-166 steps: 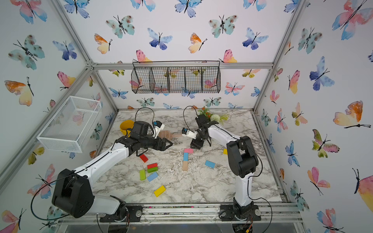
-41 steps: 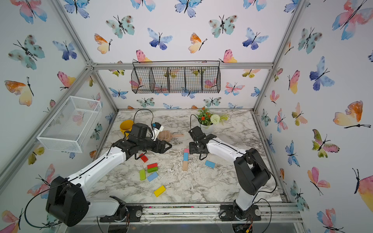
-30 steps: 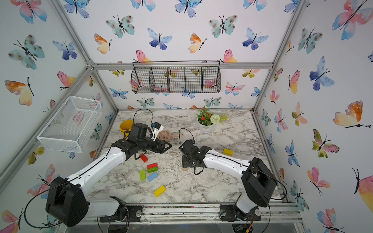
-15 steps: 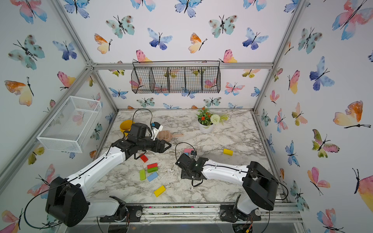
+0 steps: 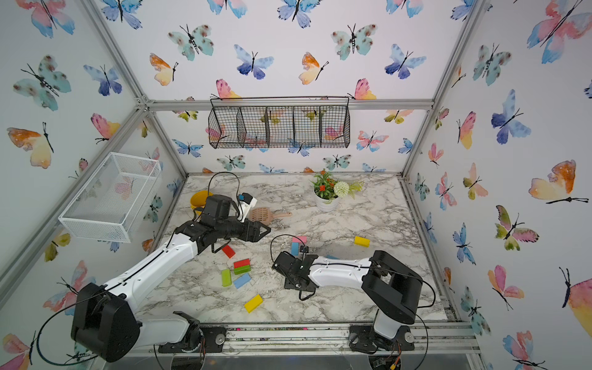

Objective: Assemble the letter c with building blocks
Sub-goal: Assemble the building block at the center of the board.

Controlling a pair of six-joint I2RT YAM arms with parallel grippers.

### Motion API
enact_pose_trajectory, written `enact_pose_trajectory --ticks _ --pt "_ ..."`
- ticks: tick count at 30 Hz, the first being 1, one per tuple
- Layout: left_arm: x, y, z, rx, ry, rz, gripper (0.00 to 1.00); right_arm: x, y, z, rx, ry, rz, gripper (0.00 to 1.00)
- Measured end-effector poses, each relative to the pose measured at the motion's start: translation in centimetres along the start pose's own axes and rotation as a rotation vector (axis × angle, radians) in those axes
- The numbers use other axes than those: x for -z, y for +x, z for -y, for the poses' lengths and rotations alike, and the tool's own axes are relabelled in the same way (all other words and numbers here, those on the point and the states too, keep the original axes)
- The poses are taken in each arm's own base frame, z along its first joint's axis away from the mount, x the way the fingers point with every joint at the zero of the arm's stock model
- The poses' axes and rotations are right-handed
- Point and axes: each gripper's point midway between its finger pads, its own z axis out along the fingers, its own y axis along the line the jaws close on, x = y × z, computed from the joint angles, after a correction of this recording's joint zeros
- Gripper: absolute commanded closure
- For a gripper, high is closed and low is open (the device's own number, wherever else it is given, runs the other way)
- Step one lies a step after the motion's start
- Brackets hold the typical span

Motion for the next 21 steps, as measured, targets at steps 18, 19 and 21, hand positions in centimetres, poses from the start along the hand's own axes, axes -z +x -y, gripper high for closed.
enact_pose_trajectory --ticks 18,19,21 --pt "0.05 -0.06 -0.14 0.002 -0.003 0.002 0.19 -0.32 -0.68 -0.66 -0.004 0.019 0.018 0.35" --pt "0.05 -0.06 -0.14 0.002 -0.003 0.002 0.19 -0.33 -0.68 -0.62 -0.004 0.022 0.018 0.35" --pt "0.05 -0.03 0.03 0.003 0.007 0.000 0.19 -0.36 -0.71 -0.60 -0.003 0.029 0.018 0.35"
